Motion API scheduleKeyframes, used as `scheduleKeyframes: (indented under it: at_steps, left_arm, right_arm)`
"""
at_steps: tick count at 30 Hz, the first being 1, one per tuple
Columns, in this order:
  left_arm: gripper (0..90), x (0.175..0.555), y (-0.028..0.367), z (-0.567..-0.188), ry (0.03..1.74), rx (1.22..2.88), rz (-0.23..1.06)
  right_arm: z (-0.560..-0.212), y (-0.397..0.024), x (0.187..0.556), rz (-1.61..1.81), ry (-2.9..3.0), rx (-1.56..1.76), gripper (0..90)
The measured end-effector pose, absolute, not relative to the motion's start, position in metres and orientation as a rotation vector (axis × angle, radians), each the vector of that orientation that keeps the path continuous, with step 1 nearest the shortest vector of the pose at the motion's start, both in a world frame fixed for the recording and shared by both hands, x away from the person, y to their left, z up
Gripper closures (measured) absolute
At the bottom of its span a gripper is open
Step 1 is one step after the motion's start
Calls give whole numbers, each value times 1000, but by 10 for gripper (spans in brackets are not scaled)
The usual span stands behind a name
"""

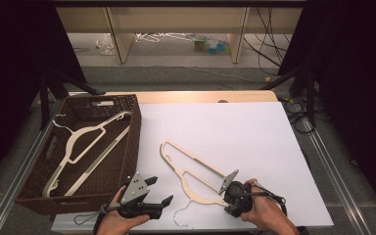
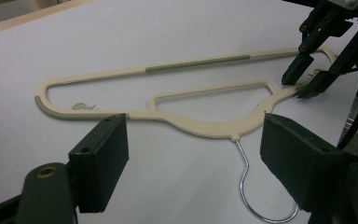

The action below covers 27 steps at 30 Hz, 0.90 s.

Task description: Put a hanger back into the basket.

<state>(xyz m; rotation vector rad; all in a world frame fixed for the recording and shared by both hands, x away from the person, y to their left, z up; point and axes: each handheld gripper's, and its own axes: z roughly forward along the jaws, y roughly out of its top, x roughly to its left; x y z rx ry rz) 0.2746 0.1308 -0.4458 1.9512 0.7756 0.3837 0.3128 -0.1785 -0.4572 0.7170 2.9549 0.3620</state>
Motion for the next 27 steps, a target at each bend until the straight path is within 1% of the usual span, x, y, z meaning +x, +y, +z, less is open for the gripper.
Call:
scheduleKeyframes:
  at_steps: [4,15,19,22,27]
  left_arm:
    - [234,274,131,-446,774,1953,386]
    - [234,276,130,-449,760,1987,408]
    - [234,276,130,-449,765,1982,415]
    - [234,278,129,-450,750,1991,416]
    - [237,283,122,-454,663,2049,445]
  right_arm:
    - [-456,-174,314,297,2993,695,727]
    - [-457,-171,321,275,3019,743,743]
    - [-457,-171,322,272,3018,729,777]
    - [-456,-172,323,278,3032,693,792]
    - [-453,-172,323,295,3034,651,800]
